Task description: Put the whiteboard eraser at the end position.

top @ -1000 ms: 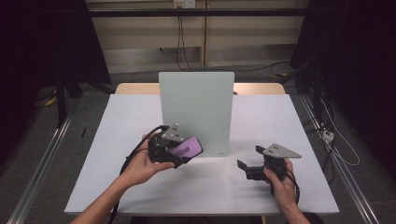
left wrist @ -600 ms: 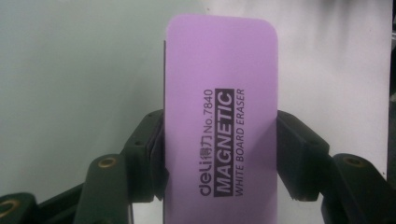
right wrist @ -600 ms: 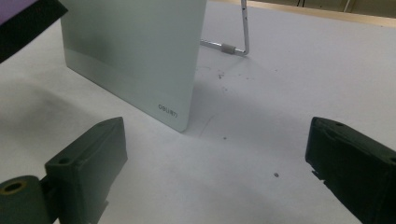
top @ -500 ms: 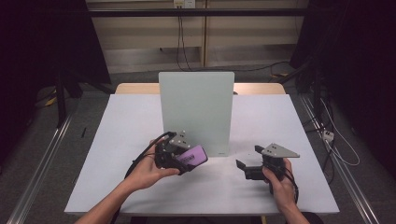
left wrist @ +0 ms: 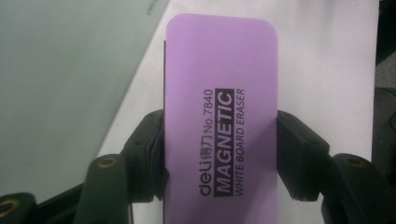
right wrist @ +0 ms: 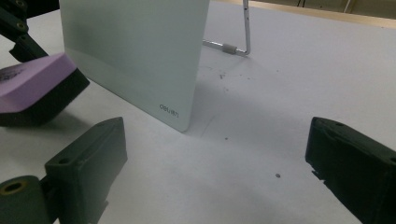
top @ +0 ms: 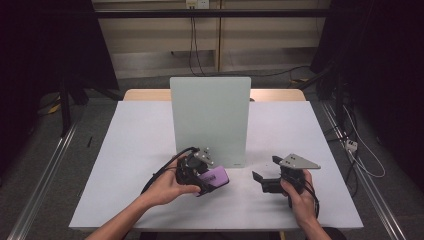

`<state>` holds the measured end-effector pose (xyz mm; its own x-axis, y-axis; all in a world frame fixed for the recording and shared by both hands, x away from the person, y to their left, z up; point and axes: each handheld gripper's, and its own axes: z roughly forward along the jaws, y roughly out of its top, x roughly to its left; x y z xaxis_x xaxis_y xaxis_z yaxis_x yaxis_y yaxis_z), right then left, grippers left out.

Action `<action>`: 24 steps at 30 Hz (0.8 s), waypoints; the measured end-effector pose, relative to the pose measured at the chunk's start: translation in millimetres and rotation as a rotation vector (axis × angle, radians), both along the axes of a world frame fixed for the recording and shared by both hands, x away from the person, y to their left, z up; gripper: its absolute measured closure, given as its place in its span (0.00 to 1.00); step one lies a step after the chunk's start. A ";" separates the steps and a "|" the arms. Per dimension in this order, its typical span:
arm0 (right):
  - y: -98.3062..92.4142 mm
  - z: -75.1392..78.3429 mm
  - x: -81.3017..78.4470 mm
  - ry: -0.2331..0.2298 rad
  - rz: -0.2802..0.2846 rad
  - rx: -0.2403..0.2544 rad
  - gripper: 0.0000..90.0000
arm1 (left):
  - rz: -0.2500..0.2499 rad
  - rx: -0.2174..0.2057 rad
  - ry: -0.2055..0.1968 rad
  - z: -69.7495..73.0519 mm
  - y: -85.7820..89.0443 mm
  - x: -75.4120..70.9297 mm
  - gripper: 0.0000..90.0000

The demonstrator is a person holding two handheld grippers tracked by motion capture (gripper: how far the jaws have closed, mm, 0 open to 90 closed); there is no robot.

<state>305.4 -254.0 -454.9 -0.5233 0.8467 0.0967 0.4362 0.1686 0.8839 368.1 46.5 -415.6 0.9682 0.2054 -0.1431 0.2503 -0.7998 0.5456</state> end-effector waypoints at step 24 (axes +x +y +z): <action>0.7 0.0 -0.4 0.001 0.006 -0.006 0.06 | -0.009 0.024 -0.021 -22.4 -13.1 -2.0 0.45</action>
